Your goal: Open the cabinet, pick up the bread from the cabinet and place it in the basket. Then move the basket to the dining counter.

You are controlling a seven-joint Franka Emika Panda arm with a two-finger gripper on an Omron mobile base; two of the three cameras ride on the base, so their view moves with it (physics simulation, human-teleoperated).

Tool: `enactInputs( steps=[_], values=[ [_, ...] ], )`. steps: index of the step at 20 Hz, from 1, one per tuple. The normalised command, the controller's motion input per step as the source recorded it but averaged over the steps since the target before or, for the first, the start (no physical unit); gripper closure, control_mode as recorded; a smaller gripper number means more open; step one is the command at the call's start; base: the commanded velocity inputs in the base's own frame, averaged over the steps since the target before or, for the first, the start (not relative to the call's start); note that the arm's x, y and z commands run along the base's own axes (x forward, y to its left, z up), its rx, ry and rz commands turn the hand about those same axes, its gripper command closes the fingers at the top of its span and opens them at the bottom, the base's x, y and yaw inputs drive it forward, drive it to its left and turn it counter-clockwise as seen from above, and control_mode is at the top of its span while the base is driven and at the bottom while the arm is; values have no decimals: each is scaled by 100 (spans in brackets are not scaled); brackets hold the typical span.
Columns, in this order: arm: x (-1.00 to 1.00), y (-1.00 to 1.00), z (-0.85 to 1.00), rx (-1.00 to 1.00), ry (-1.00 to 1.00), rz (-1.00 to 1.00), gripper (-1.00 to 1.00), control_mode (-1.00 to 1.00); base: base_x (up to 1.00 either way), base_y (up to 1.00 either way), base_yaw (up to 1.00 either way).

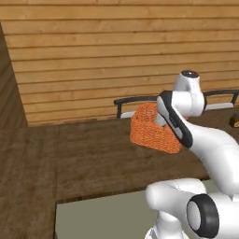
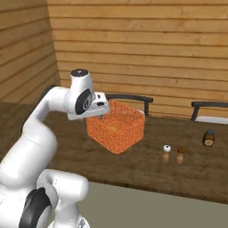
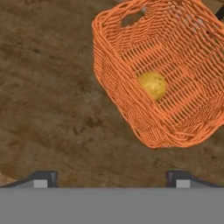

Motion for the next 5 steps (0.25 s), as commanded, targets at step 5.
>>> enactInputs(
  steps=[5],
  values=[
    [-100,-5,32,18,-7,-44,-100,-100,0,0,0]
  ],
)
